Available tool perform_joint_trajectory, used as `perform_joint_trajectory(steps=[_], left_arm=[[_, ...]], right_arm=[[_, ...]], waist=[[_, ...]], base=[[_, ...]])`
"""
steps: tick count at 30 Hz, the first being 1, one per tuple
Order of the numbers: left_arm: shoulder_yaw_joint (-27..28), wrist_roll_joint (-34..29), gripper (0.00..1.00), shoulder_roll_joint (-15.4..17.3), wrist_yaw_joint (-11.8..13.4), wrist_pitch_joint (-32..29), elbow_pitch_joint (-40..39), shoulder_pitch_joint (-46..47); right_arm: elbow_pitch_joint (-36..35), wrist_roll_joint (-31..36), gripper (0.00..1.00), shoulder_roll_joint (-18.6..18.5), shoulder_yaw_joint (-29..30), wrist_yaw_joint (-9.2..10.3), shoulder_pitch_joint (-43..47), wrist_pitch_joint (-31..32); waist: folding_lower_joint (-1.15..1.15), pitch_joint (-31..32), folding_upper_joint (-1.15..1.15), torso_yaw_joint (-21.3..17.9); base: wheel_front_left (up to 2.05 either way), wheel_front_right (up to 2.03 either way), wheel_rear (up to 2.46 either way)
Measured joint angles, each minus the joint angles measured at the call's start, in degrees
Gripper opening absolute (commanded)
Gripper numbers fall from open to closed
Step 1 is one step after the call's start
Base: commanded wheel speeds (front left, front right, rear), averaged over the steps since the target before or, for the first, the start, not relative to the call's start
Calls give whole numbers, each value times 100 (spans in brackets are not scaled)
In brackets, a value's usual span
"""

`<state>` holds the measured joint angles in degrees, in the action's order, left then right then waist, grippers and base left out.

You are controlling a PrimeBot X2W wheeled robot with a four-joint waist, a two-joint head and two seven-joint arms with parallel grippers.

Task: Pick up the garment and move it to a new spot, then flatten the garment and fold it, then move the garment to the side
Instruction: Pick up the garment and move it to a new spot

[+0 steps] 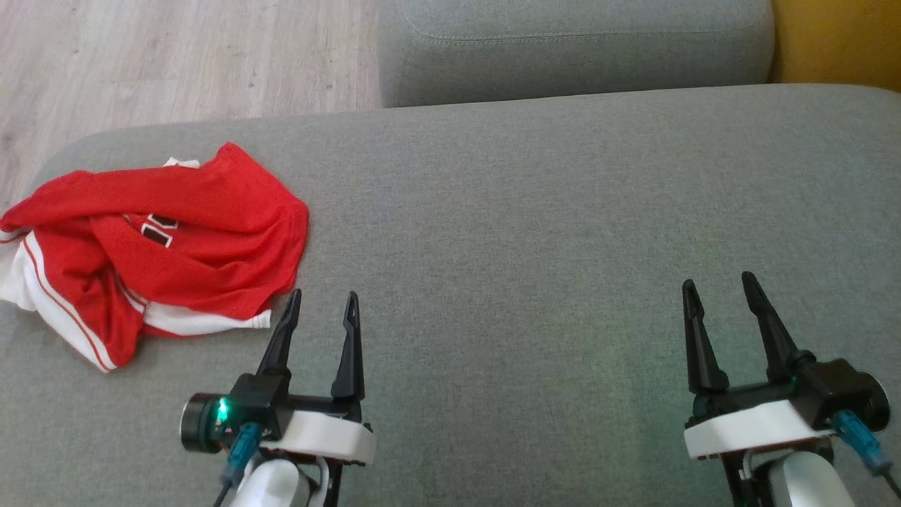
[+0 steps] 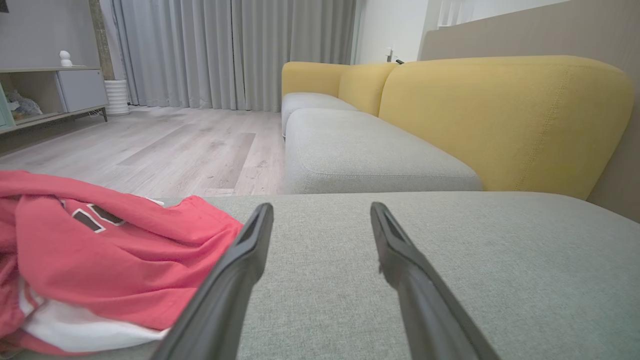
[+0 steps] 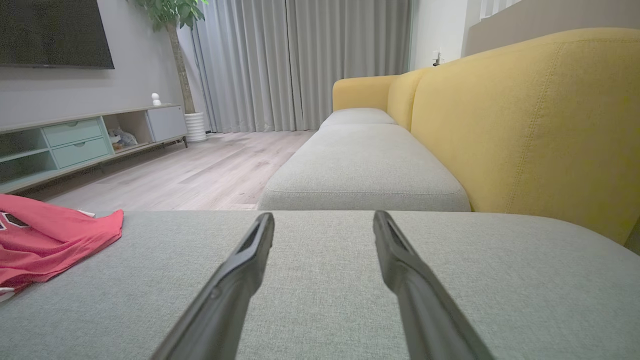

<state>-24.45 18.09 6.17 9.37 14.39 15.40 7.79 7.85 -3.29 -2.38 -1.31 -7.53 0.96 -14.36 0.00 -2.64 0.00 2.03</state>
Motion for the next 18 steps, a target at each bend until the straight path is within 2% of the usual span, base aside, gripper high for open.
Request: perform_joint_trajectory(steps=[8, 18], left_arm=[[381, -313, 100, -212, -343, 5, 185, 1], [650, -508, 100, -312, -434, 5, 243, -5]], right_arm=[[44, -83, 100, 0, -8, 0, -7, -1], [20, -236, 100, 0, -144, 0, -5, -1]], waist=[[0, 38, 0, 6], [0, 73, 0, 209]], base=[[0, 0, 0], [0, 0, 0]])
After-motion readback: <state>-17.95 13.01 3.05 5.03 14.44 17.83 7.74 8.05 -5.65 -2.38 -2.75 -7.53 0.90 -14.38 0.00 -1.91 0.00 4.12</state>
